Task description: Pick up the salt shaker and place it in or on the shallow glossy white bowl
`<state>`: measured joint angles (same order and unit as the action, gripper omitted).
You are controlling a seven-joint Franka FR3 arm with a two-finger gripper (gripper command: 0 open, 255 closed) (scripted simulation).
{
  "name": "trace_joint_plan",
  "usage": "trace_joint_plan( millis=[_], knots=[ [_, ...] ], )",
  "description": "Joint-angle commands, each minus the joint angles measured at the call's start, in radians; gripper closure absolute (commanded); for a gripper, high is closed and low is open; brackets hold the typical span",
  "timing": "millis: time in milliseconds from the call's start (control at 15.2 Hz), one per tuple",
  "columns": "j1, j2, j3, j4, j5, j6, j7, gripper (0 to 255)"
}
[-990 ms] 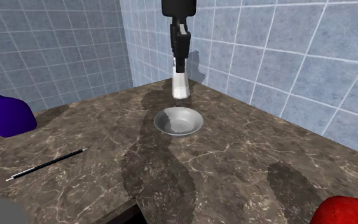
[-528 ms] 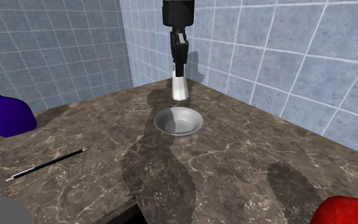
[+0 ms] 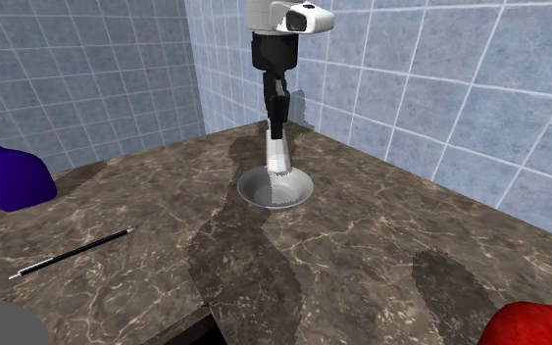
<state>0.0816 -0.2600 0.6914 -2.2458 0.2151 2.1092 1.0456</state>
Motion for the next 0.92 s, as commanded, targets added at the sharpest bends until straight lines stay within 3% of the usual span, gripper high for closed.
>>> trace_joint_plan(
  millis=[0,330,858],
  knots=[
    [-0.001,0.013,0.007,-0.018,-0.005,0.031,0.004,255],
    [-0.006,0.051,0.026,-0.064,-0.021,0.11,0.017,255],
    [-0.006,0.051,0.026,-0.064,-0.021,0.11,0.017,255]
  ],
)
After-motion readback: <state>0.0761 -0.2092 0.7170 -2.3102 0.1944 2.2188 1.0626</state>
